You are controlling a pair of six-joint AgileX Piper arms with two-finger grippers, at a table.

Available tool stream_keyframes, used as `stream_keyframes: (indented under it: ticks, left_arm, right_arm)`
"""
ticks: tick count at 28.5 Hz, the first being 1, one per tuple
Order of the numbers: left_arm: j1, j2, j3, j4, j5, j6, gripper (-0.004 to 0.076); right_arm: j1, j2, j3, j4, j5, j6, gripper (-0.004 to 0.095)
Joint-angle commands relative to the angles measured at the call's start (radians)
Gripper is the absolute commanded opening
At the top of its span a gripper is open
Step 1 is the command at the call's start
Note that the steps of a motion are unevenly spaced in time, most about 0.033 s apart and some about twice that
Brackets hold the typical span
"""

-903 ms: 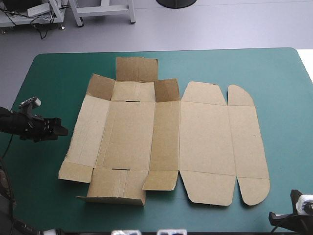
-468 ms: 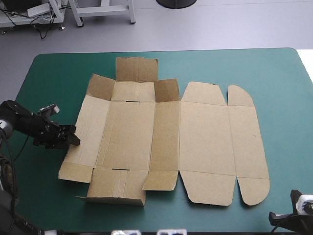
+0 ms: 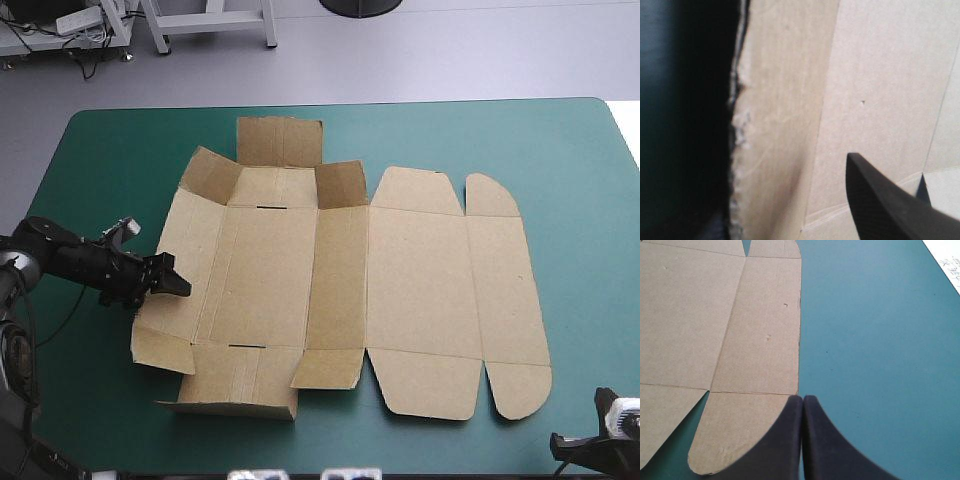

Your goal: Fold the box

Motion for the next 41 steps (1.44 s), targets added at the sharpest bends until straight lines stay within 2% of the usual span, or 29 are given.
stream_keyframes:
  ticks: [1, 5, 8, 10, 15, 19, 26, 35, 41]
  left_arm:
    - [-0.027, -0.038, 0.0, -0.077, 0.103, 0.009, 0.0395]
    - [-0.038, -0.038, 0.003, -0.07, 0.103, -0.009, 0.0291]
    - [-0.04, -0.038, 0.003, -0.053, 0.103, -0.055, 0.0133]
    - [-0.04, -0.038, 0.003, -0.027, 0.103, -0.062, 0.0]
    - [-0.044, -0.038, -0.004, -0.011, 0.103, -0.013, -0.0008]
    - [-0.094, -0.057, -0.075, 0.075, 0.103, -0.003, -0.0008]
    - [-0.325, -0.117, -0.3, 0.371, 0.103, -0.02, -0.001]
    - [-0.609, -0.126, -0.627, 0.6, 0.095, -0.003, -0.001]
    - [-0.667, -0.124, -0.728, 0.694, 0.032, -0.001, -0.001]
  right_arm:
    - [0.003, 0.007, -0.021, -0.022, -0.061, -0.007, -0.0017]
    - [0.003, 0.007, -0.021, -0.022, -0.061, -0.007, -0.0018]
    - [0.003, 0.007, -0.021, -0.022, -0.061, -0.007, -0.0018]
    - [0.003, 0.007, -0.021, -0.022, -0.061, -0.007, -0.0018]
    - [0.003, 0.007, -0.021, -0.022, -0.061, -0.007, -0.0018]
    - [0.003, 0.007, -0.021, -0.022, -0.065, -0.007, -0.0018]
    - [0.003, 0.007, -0.021, -0.006, -0.09, -0.005, -0.0017]
    - [0.003, 0.008, -0.021, 0.021, -0.064, -0.005, -0.0017]
    - [0.003, 0.008, -0.021, 0.034, -0.064, -0.007, -0.0017]
